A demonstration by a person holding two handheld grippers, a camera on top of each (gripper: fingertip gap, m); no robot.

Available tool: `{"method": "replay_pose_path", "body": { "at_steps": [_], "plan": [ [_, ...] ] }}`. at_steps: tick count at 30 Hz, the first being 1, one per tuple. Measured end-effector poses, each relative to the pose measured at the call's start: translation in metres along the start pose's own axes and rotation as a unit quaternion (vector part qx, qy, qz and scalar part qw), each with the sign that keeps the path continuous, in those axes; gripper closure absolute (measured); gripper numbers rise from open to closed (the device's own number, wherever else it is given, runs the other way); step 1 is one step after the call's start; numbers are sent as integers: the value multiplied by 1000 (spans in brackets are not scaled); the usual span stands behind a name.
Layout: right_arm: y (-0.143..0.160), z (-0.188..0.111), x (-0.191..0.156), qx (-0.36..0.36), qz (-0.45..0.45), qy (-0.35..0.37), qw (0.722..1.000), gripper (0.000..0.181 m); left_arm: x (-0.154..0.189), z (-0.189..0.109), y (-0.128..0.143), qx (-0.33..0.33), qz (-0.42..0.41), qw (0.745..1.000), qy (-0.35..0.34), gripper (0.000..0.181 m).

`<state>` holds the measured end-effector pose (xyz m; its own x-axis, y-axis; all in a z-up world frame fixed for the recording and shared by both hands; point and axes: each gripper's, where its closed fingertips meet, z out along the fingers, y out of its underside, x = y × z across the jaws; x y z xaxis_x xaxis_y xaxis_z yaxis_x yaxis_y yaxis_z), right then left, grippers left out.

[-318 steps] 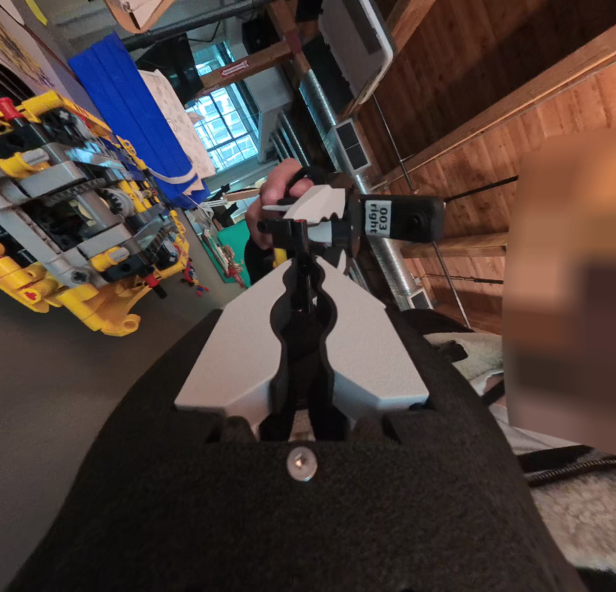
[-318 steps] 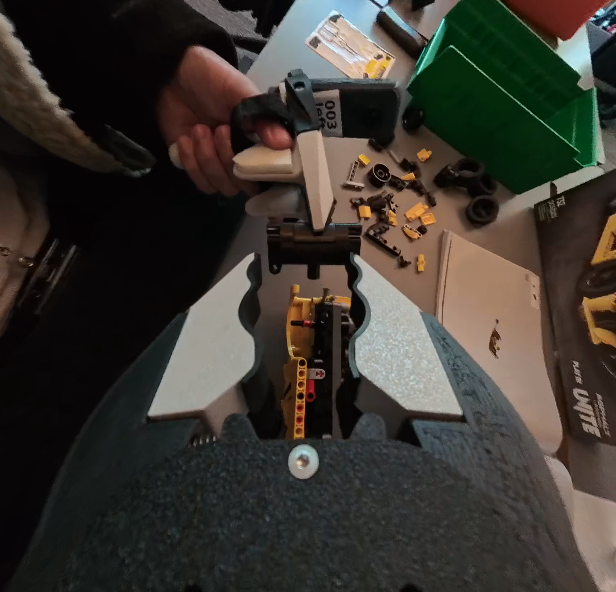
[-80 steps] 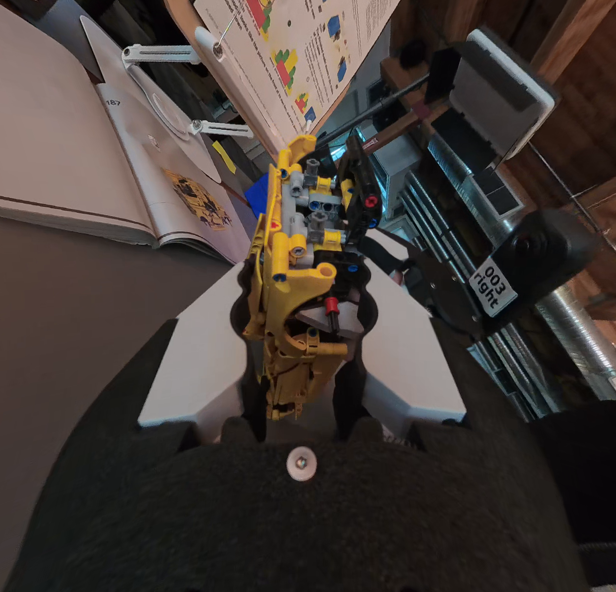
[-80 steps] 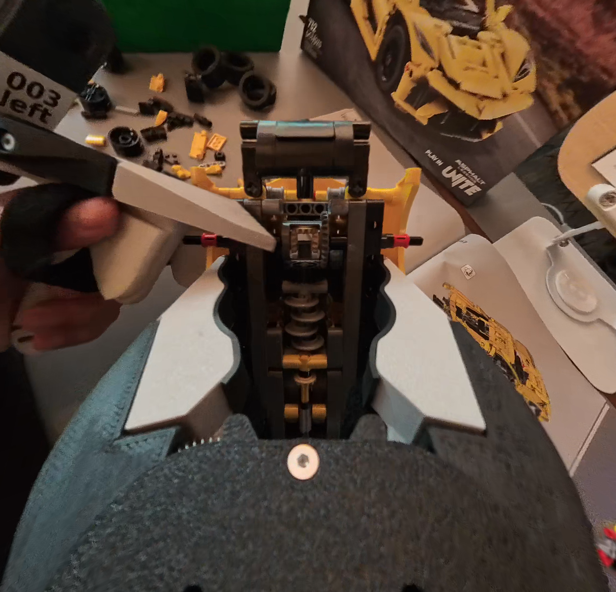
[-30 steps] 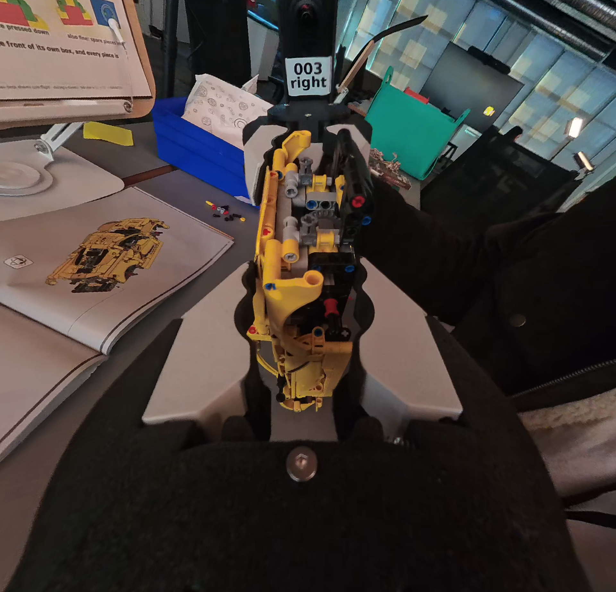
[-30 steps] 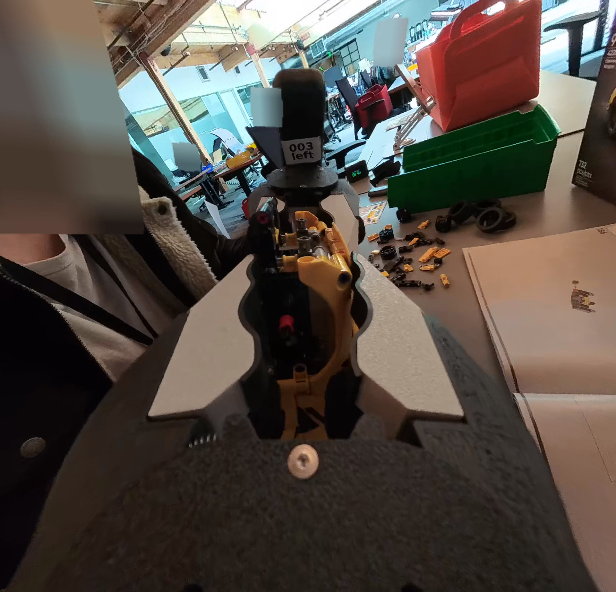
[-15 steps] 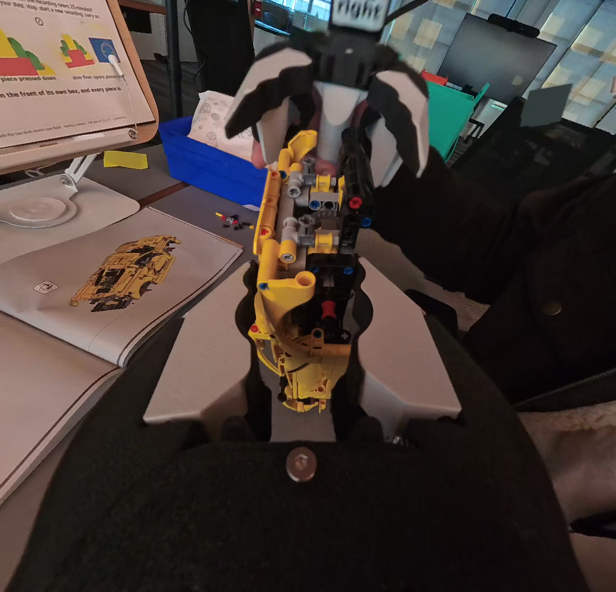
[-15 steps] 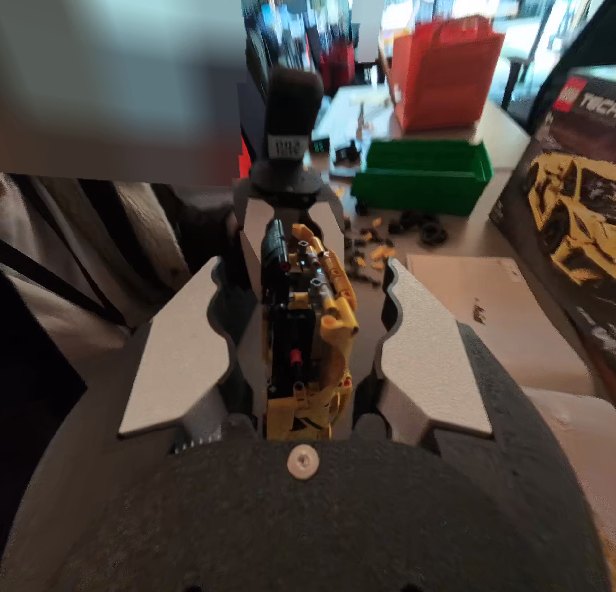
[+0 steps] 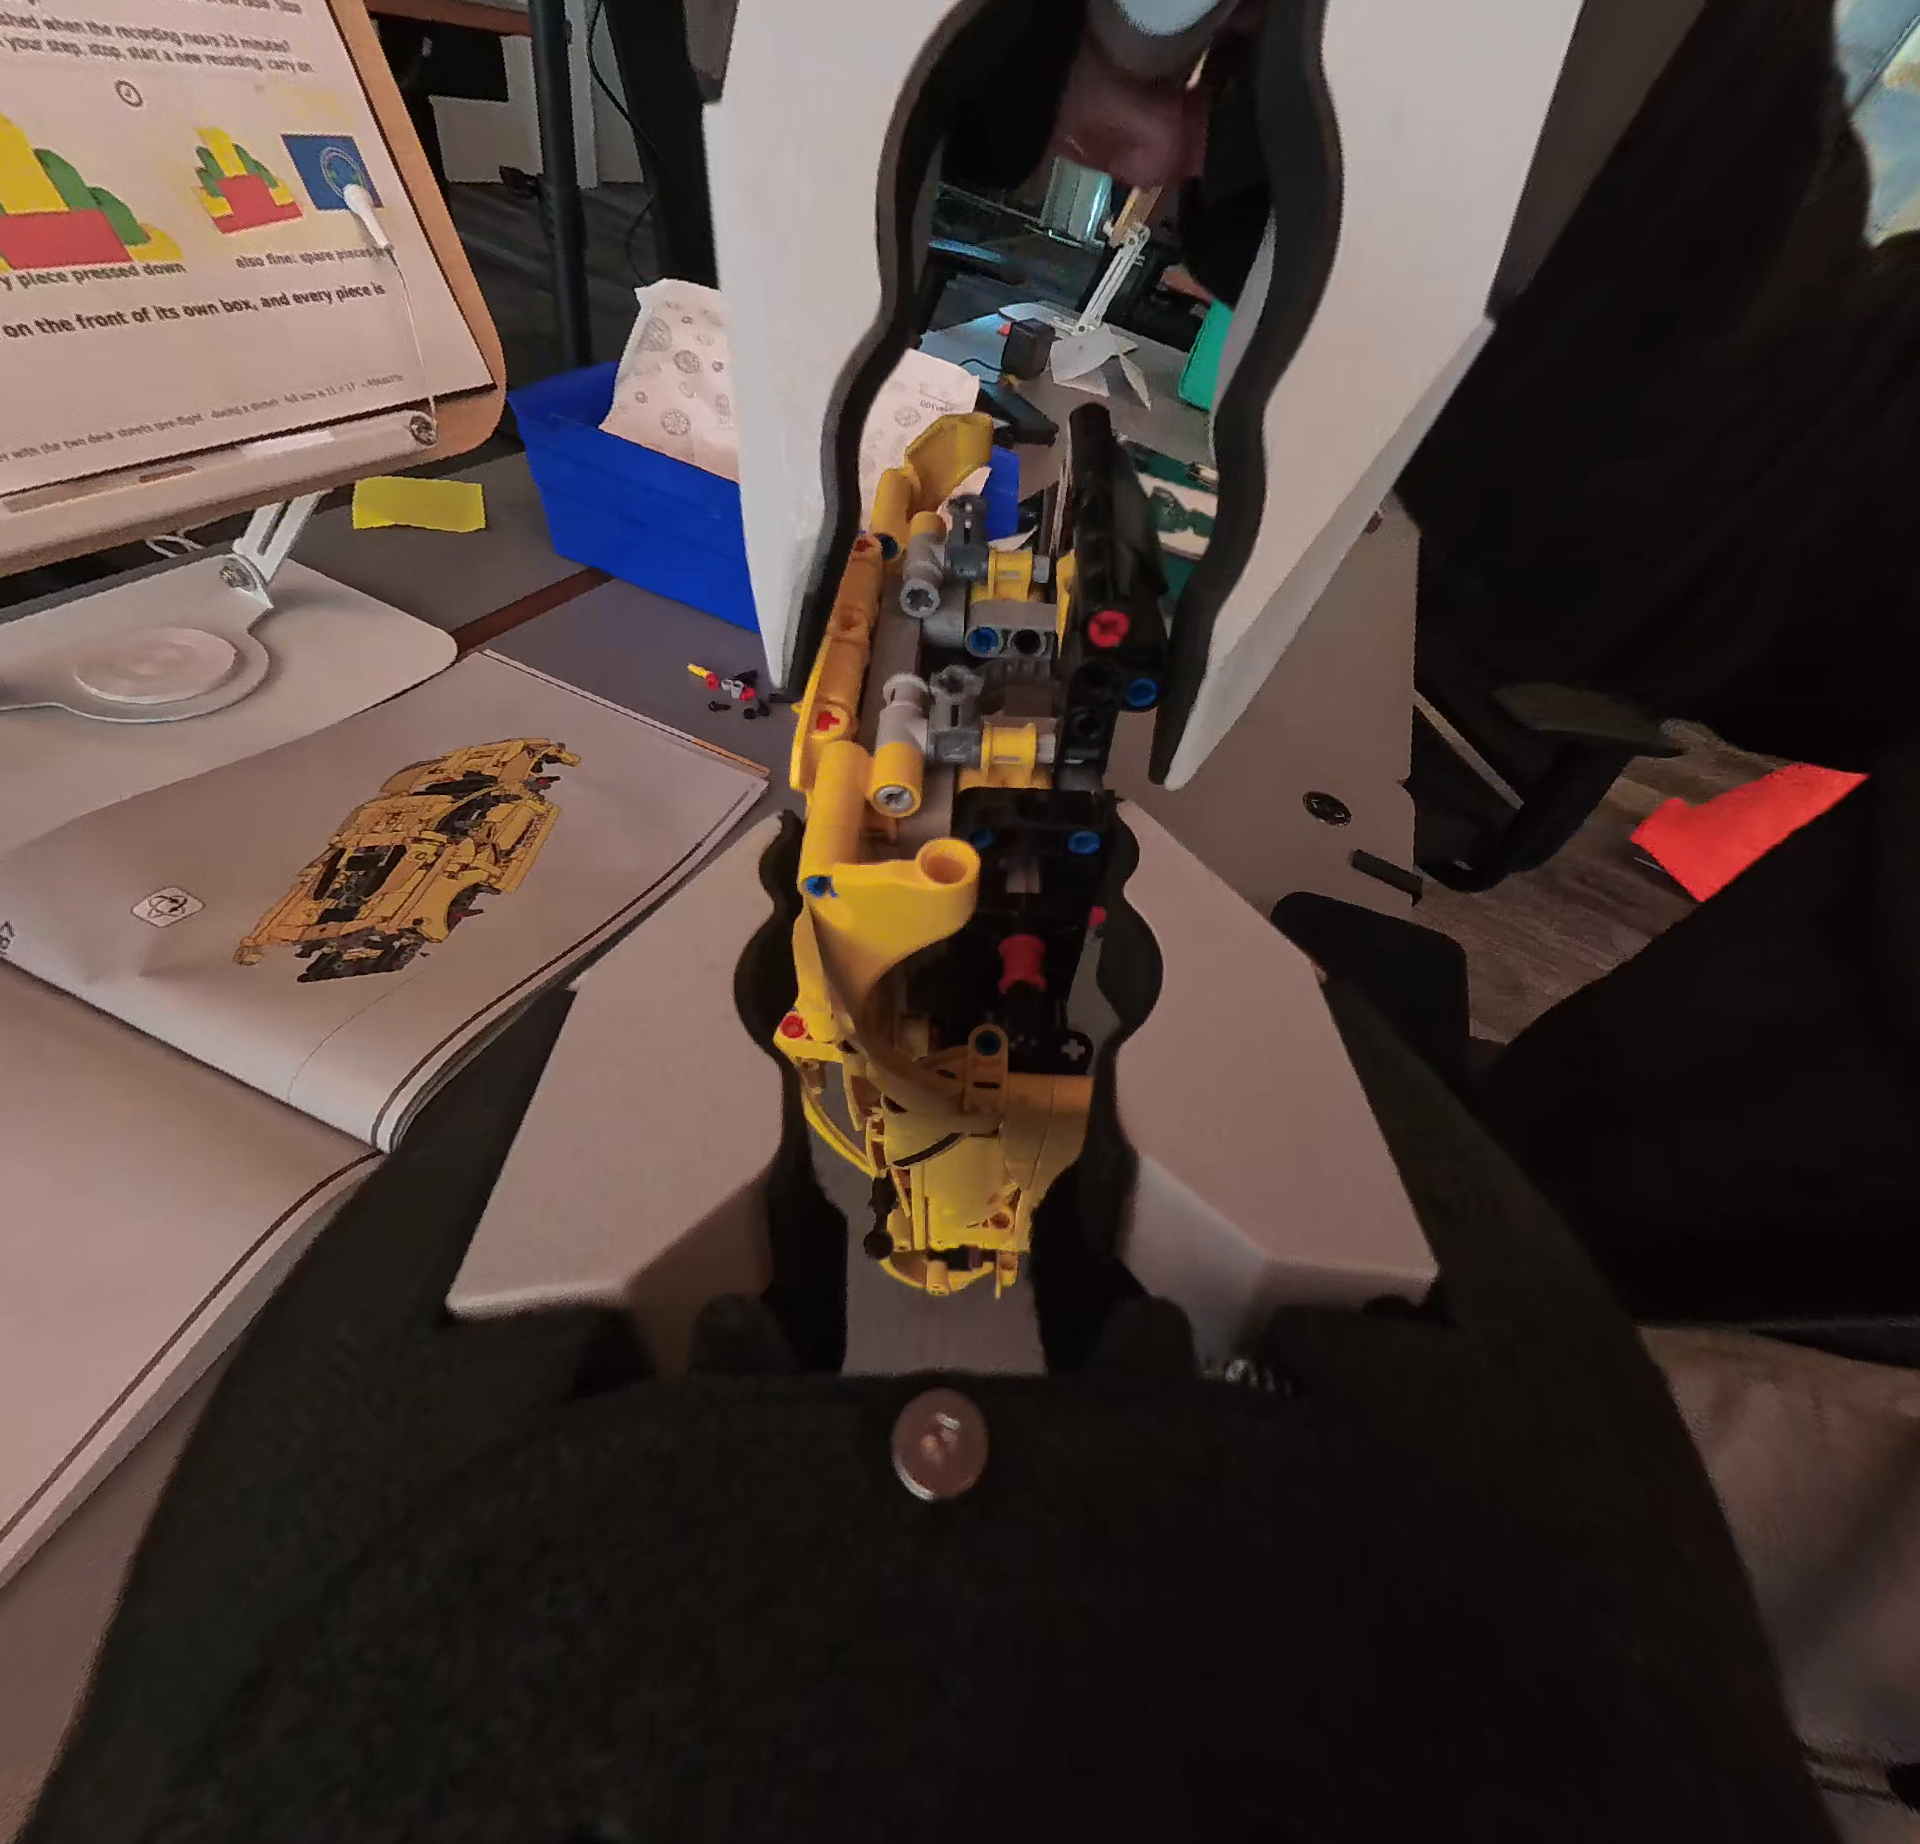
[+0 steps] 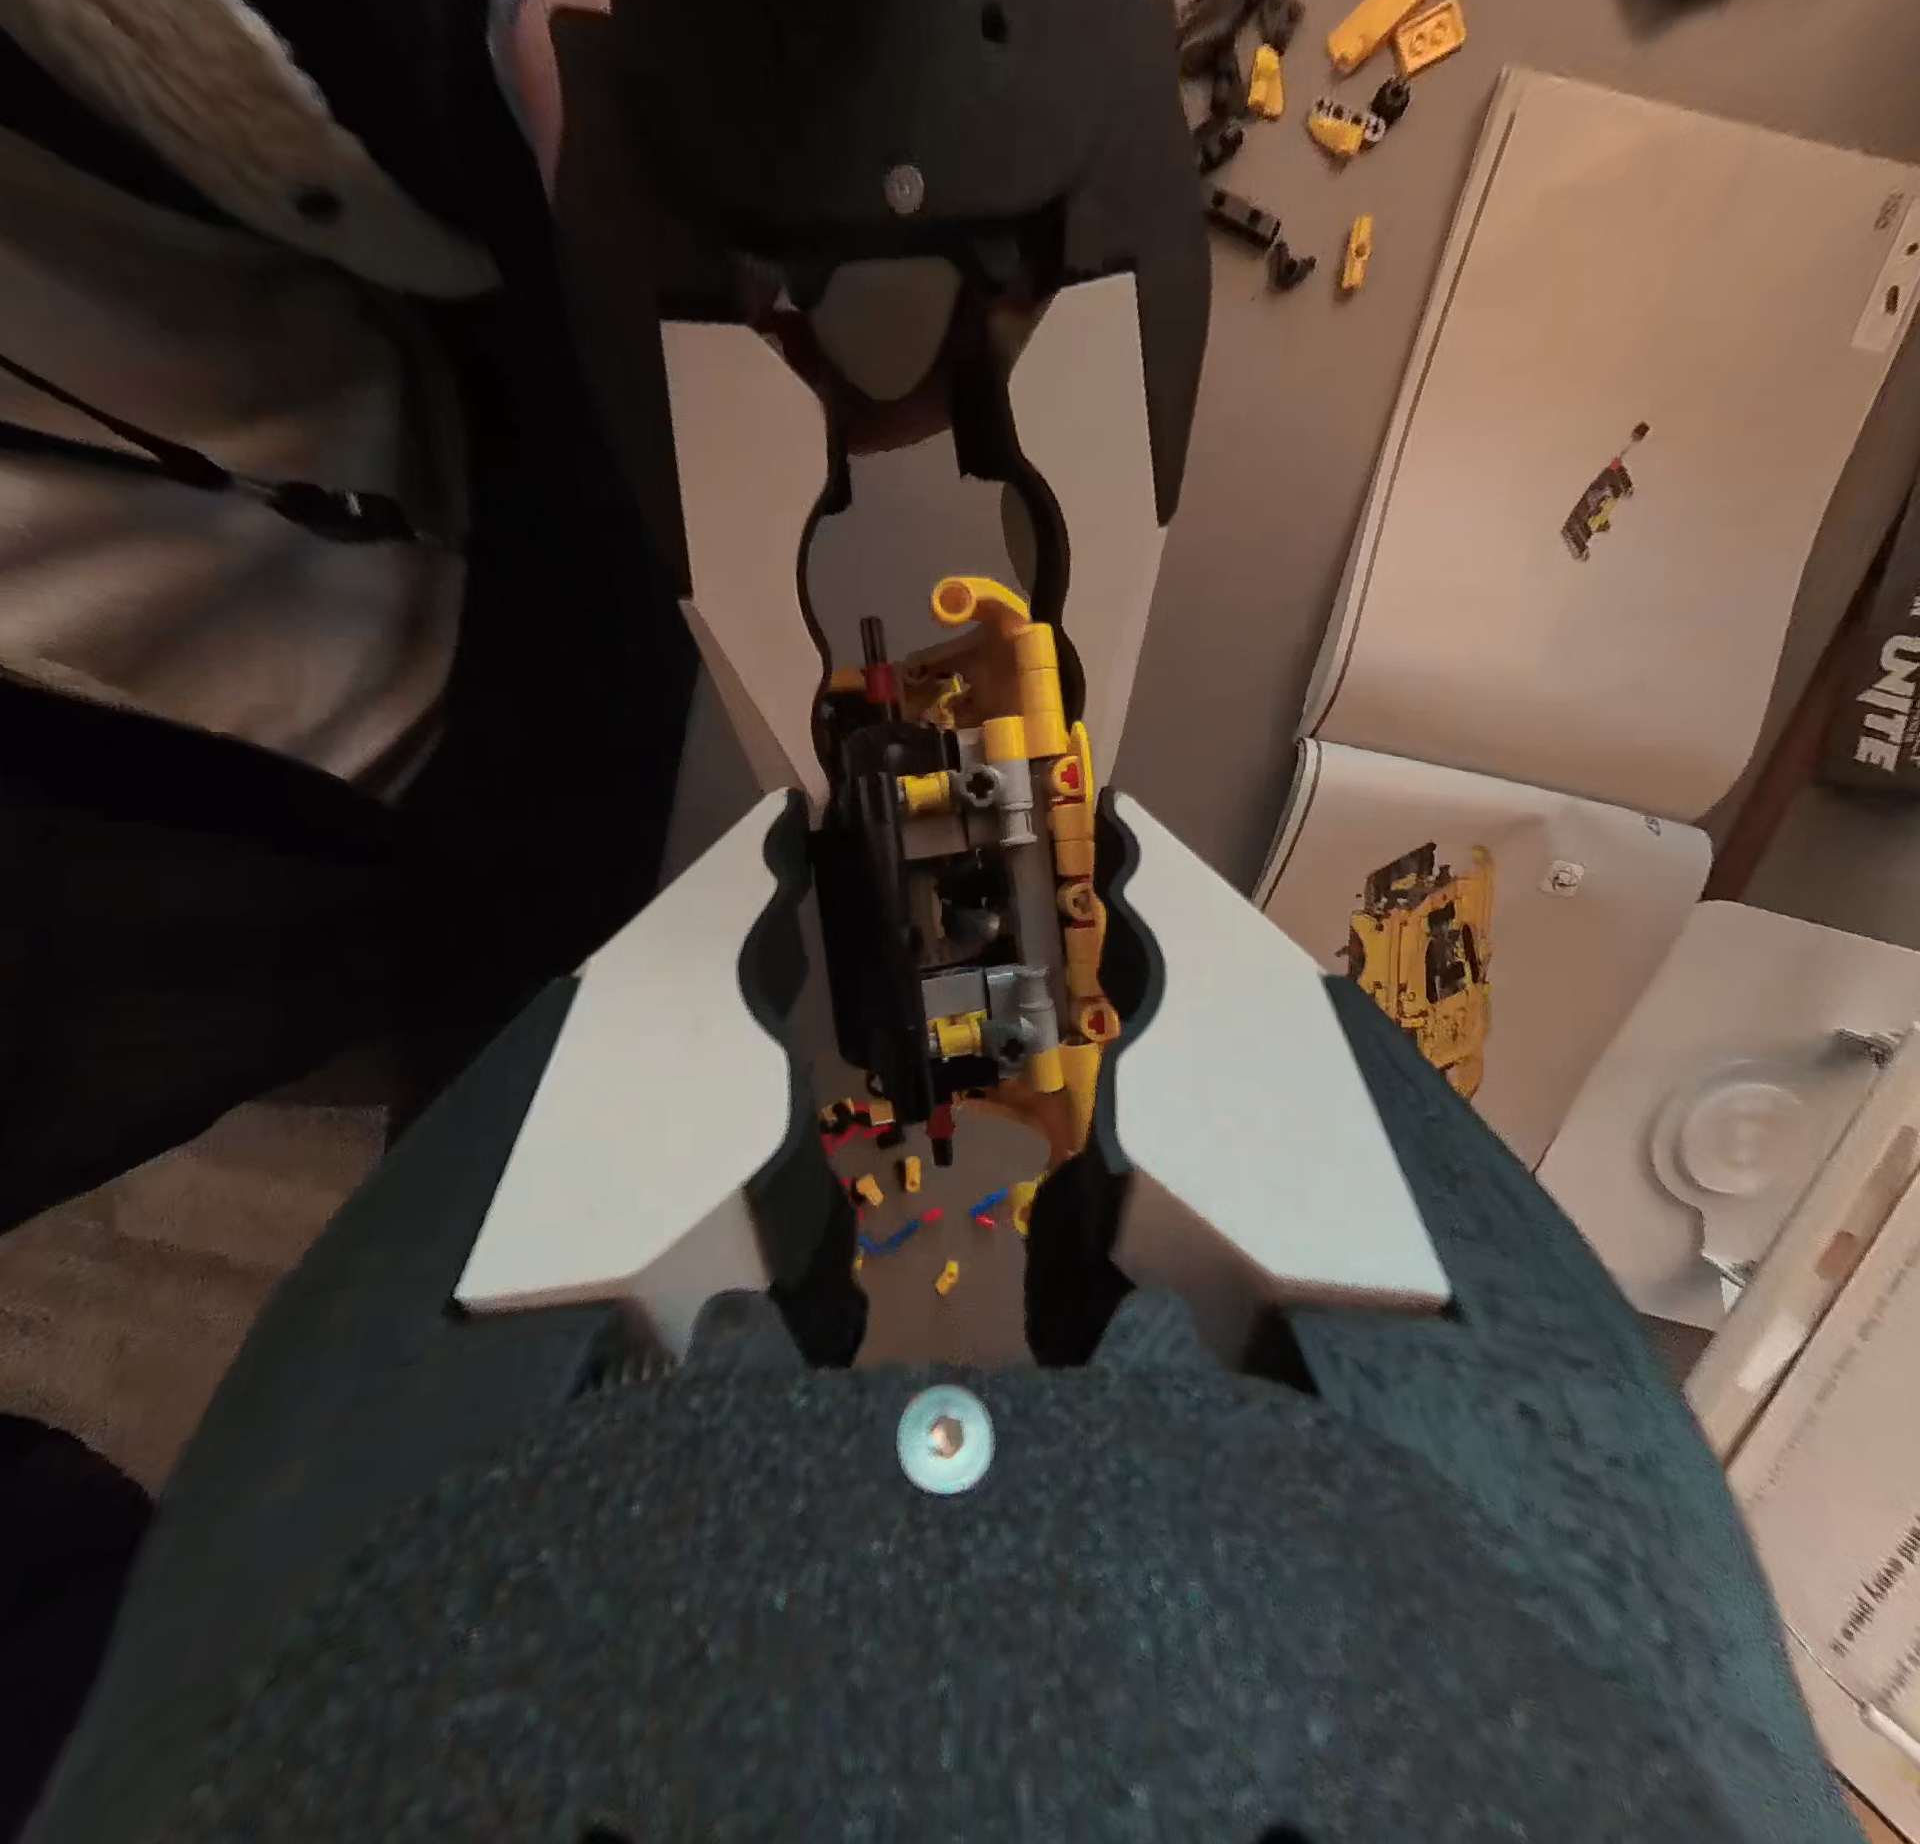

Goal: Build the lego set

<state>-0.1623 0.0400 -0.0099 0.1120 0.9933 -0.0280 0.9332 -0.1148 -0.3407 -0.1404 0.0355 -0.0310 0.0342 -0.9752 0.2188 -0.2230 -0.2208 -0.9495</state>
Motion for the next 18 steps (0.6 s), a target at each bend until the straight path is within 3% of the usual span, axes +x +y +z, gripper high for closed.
{"method": "replay_pose_path", "body": {
  "at_steps": [18],
  "plan": [
    [6,5,-3,-10,-52,30,998,134,2,10,6,-2,42,999,-33,127]
  ]
}}
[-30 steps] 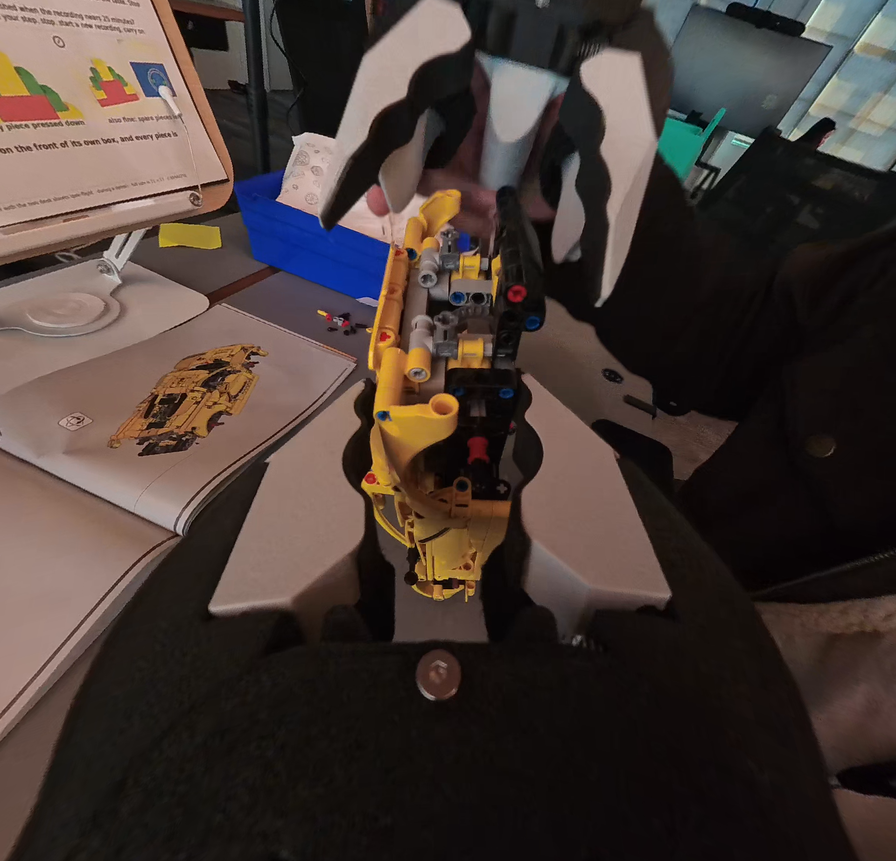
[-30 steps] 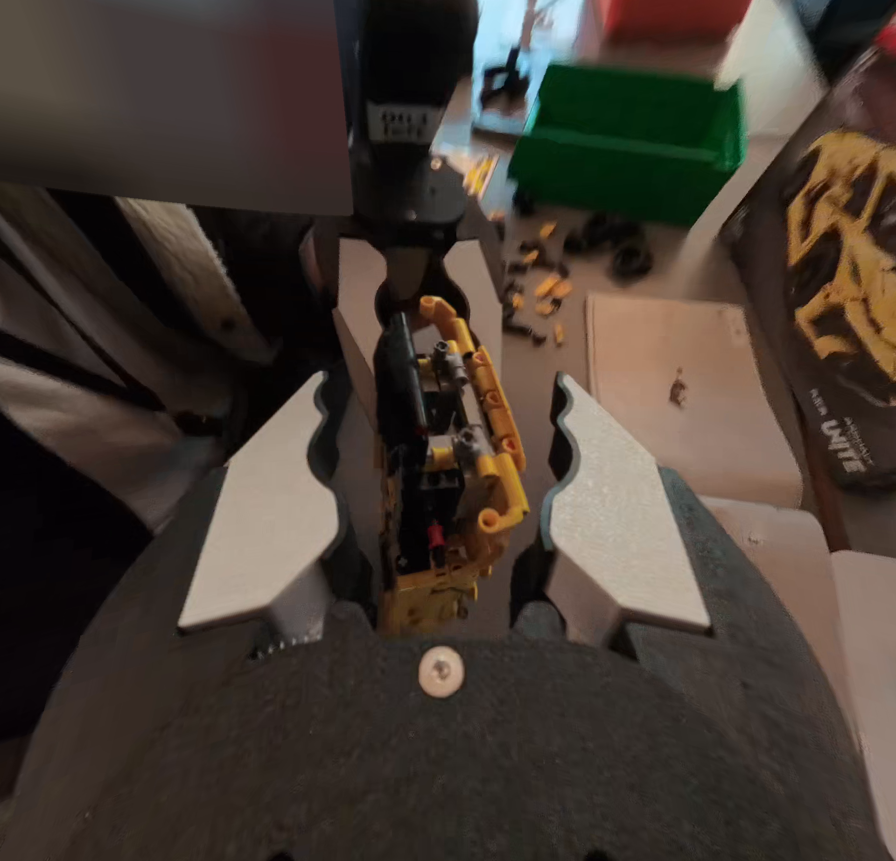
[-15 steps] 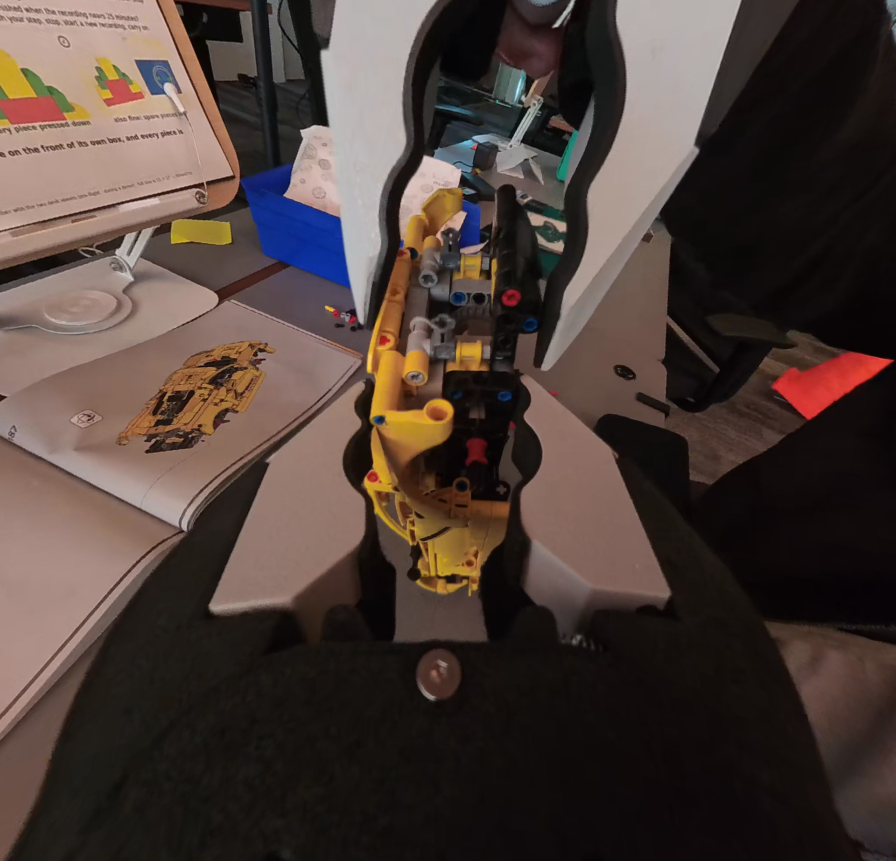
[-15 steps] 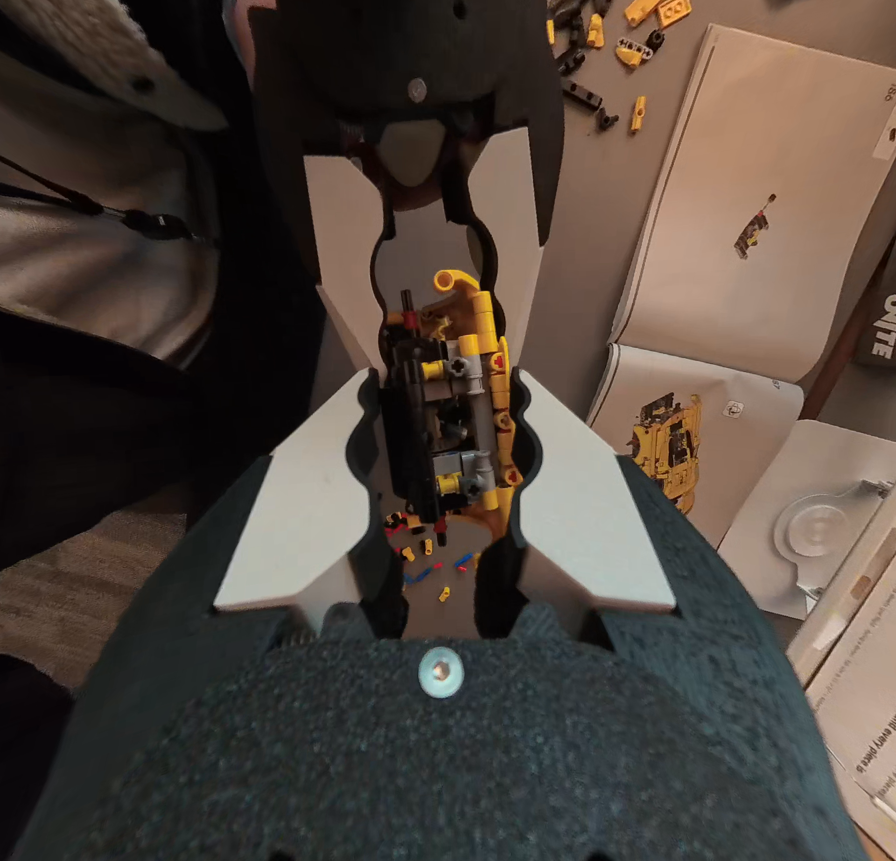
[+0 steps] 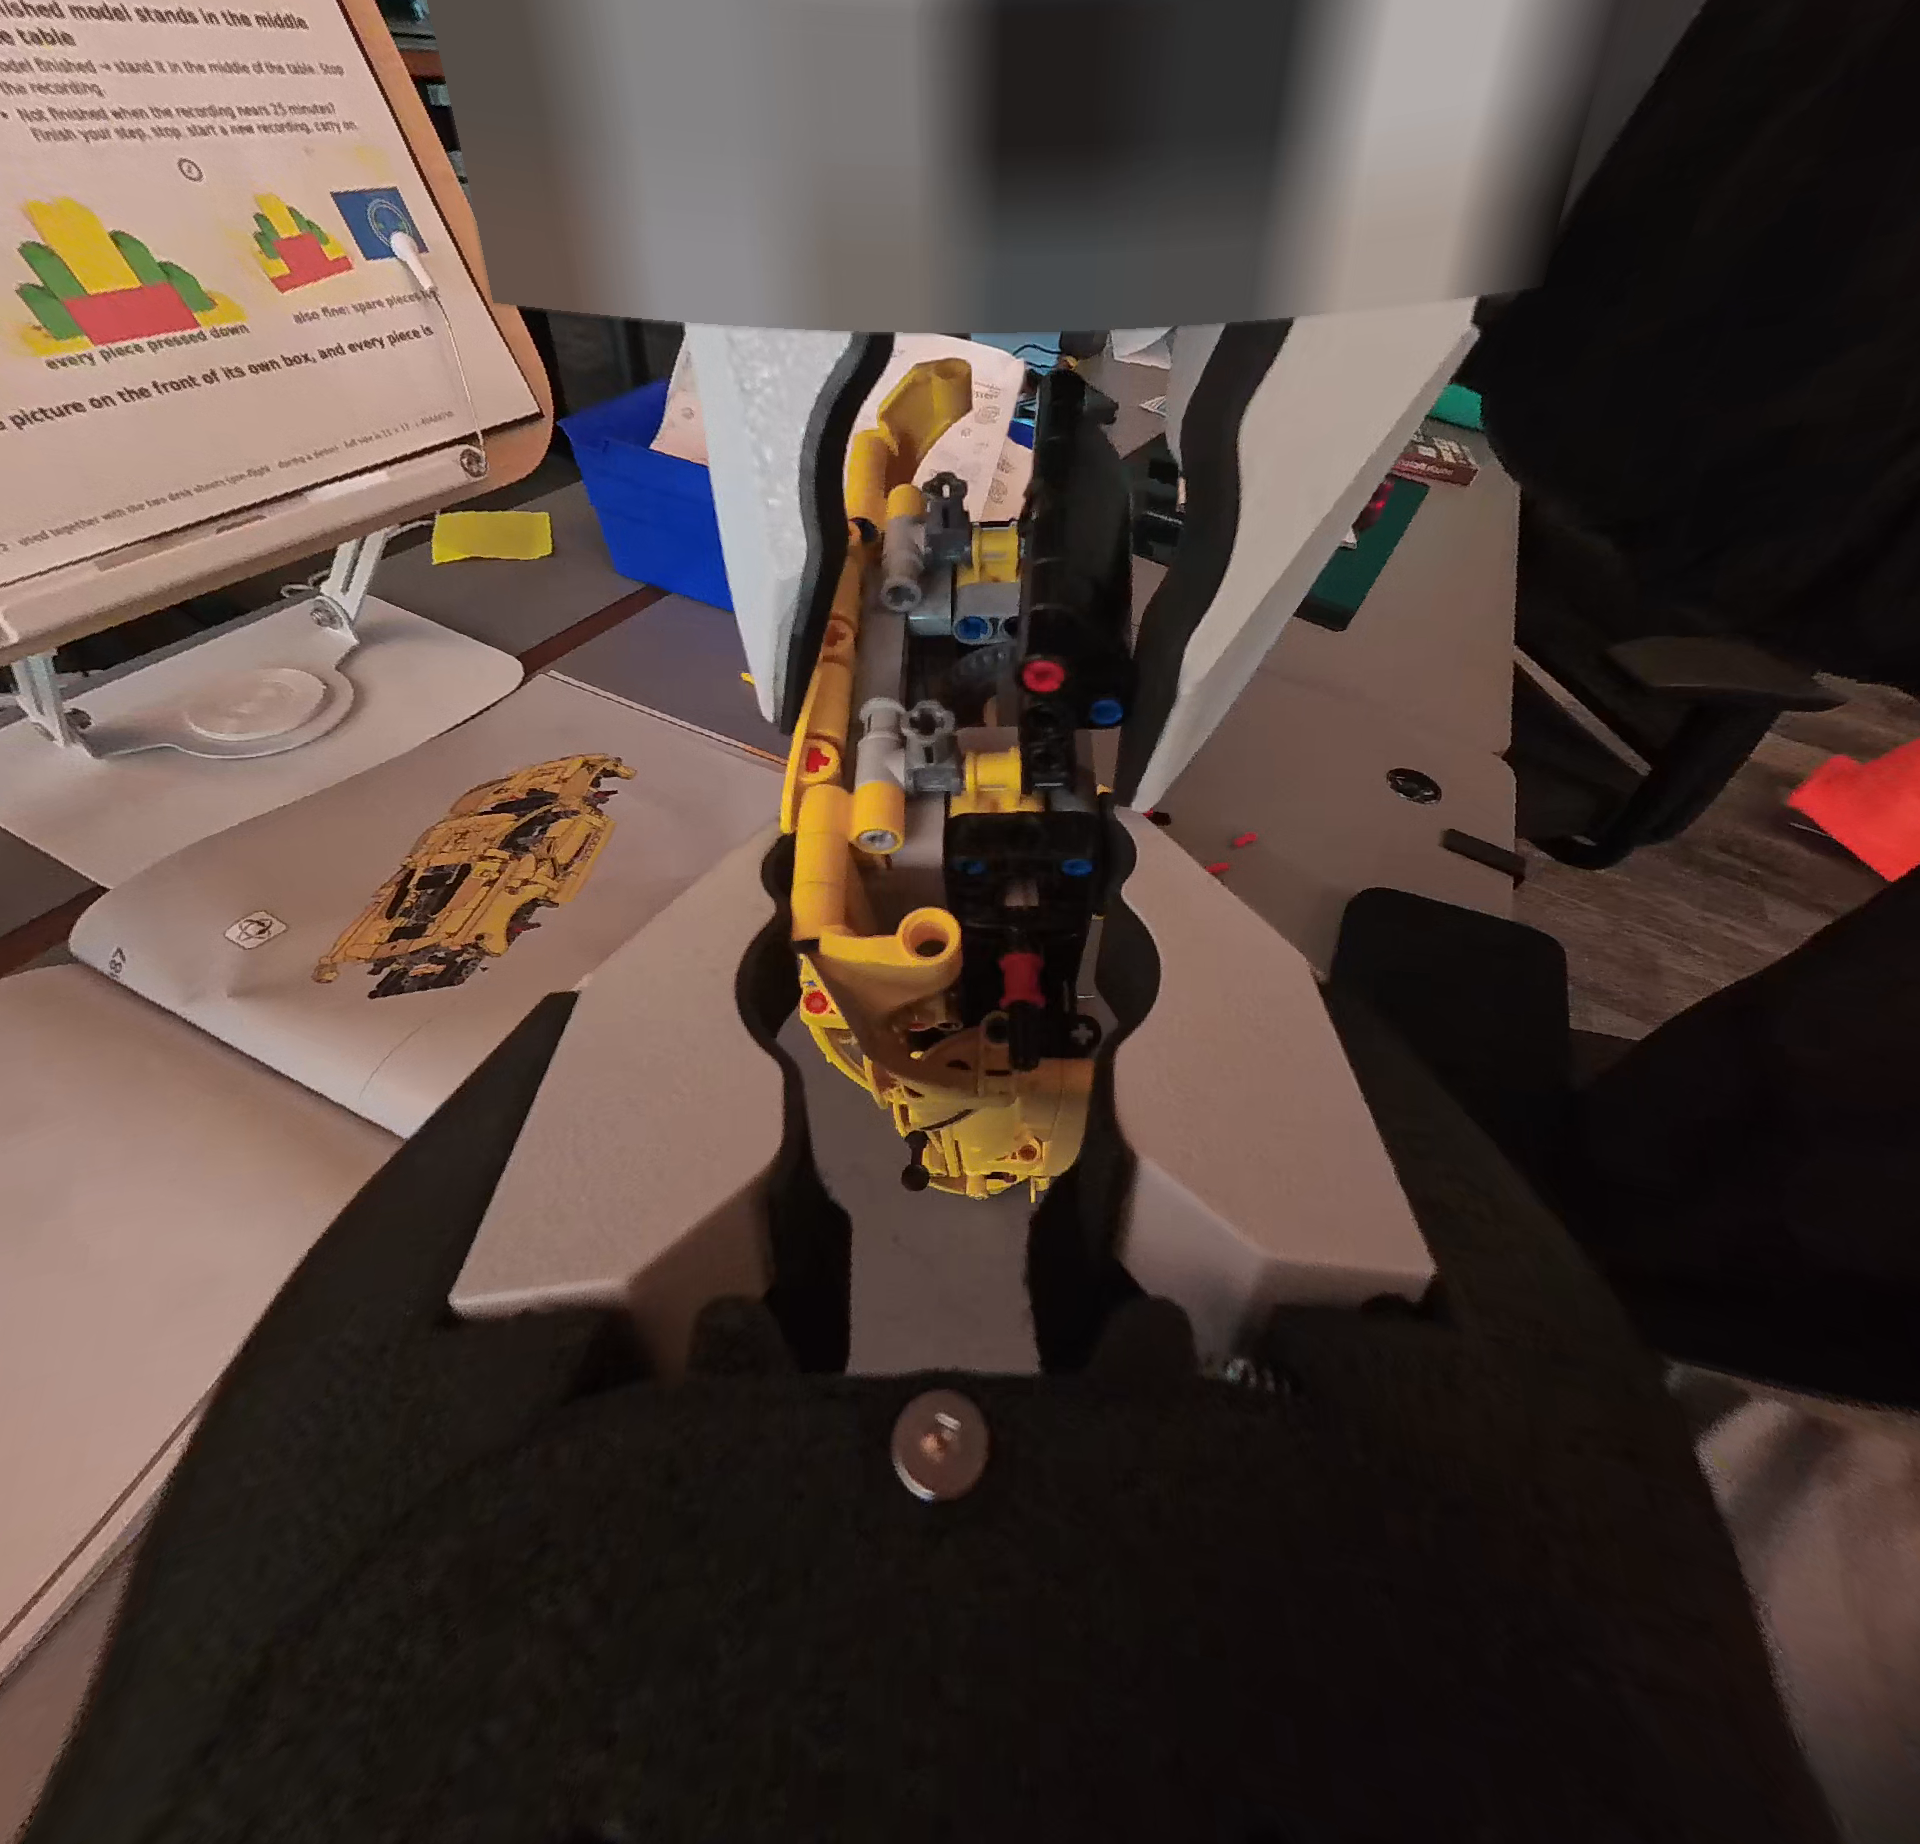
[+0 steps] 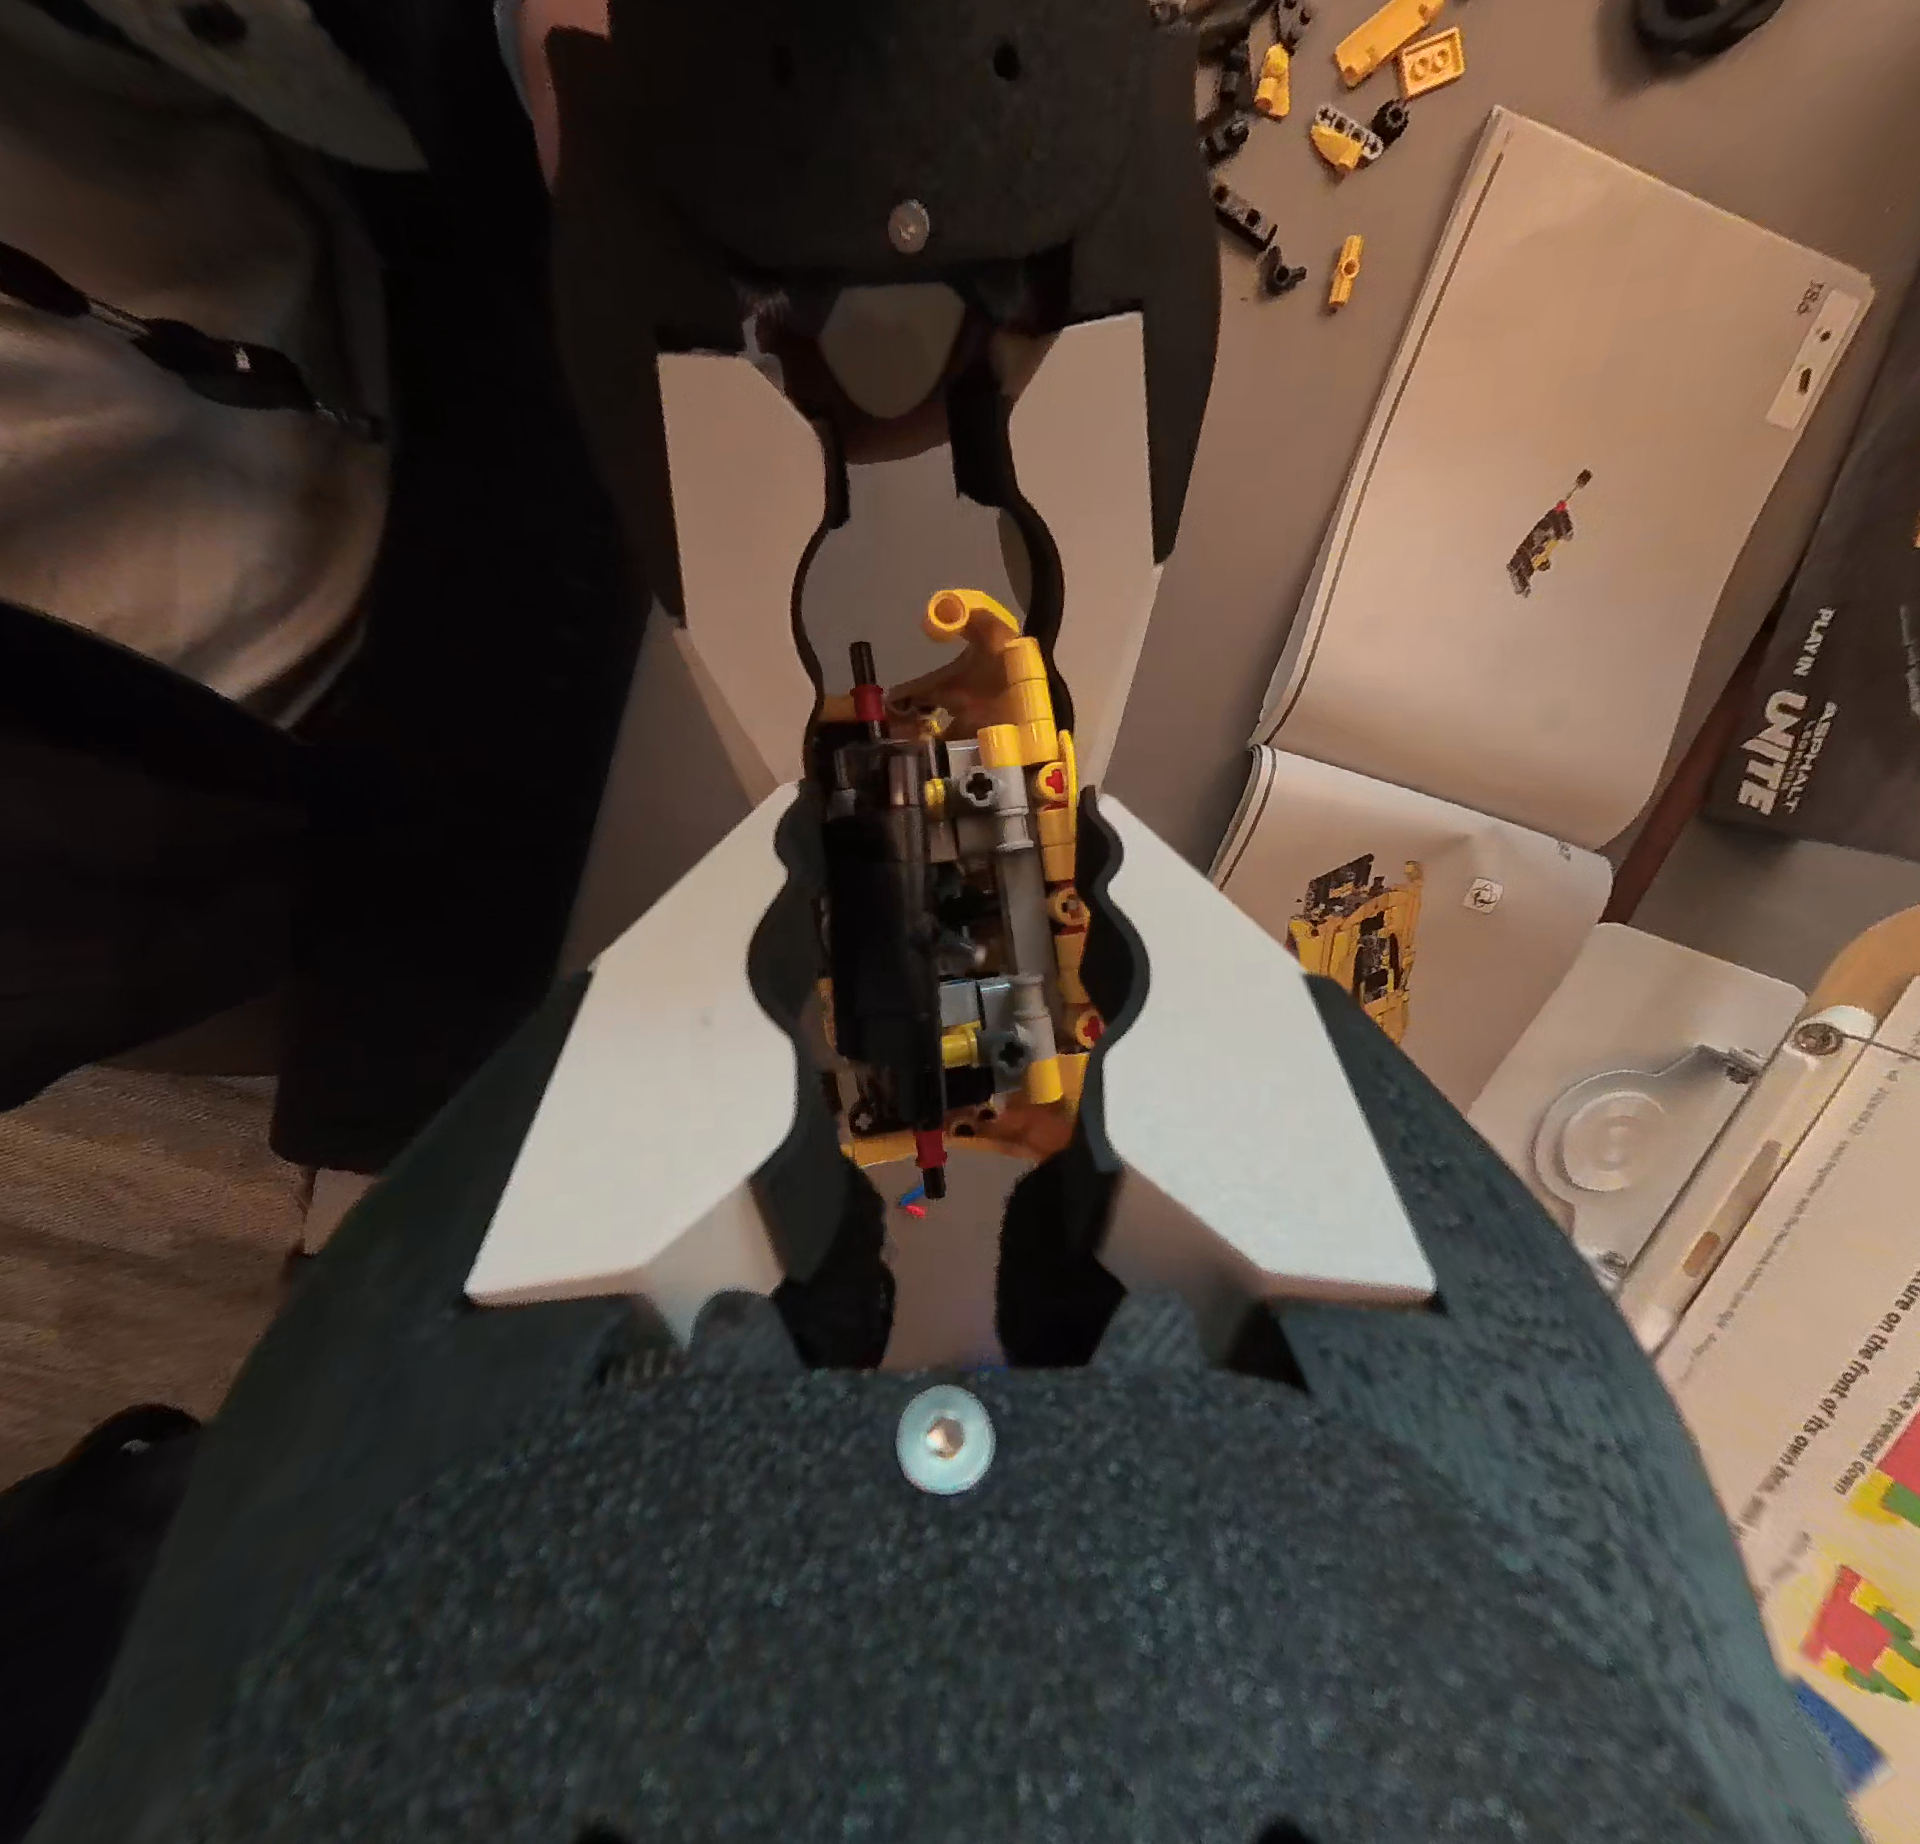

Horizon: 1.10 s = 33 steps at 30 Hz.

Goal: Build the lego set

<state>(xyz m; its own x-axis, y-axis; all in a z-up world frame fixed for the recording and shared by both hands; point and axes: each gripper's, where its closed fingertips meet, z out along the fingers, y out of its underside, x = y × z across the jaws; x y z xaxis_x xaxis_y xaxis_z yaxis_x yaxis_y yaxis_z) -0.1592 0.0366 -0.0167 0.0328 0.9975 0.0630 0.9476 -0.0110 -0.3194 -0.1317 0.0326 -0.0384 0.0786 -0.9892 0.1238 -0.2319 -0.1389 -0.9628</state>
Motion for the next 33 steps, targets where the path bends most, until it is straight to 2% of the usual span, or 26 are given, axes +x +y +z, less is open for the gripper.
{"method": "replay_pose_path", "body": {
  "at_steps": [4,6,7,10,13,17,22,24,27,29,31,33],
  "plan": [
    [-1,1,0,14,21,-3,1000,130,1,-2,1,4,5,1000,19,126],
    [5,-7,-1,5,7,14,1000,103,2,-4,3,3,17,999,34,126],
    [11,-14,0,5,6,25,1000,102,2,-6,4,2,23,999,43,126],
    [26,-30,-3,10,30,12,999,114,1,-9,5,2,26,998,52,126],
    [31,-27,-6,3,40,-12,999,123,1,-9,5,1,33,998,58,126],
    [31,-26,1,12,36,0,999,139,2,-9,5,-2,37,998,60,126],
    [31,-24,7,17,30,9,999,137,-2,-8,4,-4,28,998,58,126],
    [27,-25,12,28,29,25,999,125,-2,-8,5,-2,26,998,65,126],
    [28,-24,13,18,31,24,999,125,-3,-9,5,1,25,997,68,126],
    [28,-18,10,15,38,3,999,123,-1,-9,5,1,33,997,71,126],
    [29,-13,0,17,60,-48,997,133,1,-9,5,-1,38,997,70,126],
    [28,-13,2,26,63,-49,996,133,-1,-9,5,-2,29,997,69,126]
  ]
}}
